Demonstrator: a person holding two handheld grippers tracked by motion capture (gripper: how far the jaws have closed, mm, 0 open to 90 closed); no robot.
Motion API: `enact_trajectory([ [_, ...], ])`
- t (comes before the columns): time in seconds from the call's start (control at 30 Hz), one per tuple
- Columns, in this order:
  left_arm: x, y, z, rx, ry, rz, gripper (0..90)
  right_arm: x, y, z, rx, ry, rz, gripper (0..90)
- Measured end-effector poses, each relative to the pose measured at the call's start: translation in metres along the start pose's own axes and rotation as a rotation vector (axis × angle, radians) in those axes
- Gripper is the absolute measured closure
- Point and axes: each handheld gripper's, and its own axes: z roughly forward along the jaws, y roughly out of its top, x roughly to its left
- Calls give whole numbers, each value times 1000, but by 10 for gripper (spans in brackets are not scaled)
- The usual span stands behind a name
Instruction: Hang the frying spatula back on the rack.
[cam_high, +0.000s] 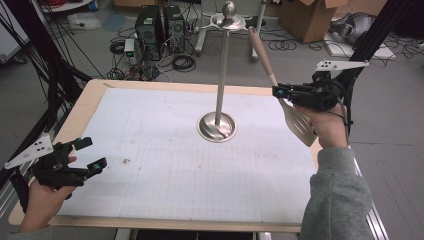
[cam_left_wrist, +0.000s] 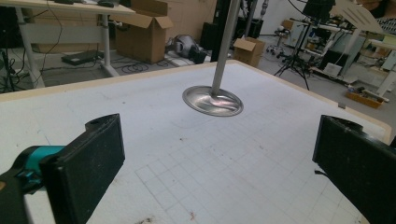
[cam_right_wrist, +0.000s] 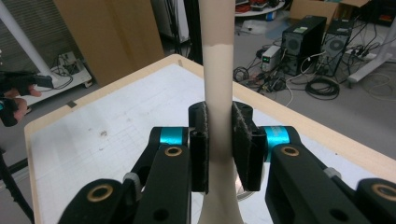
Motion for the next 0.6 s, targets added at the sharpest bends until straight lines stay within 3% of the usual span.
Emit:
enact_trajectory([
  [0.6, -1, -1, -3, 4, 5, 2, 27, -1, -2, 16, 24, 2, 3, 784],
])
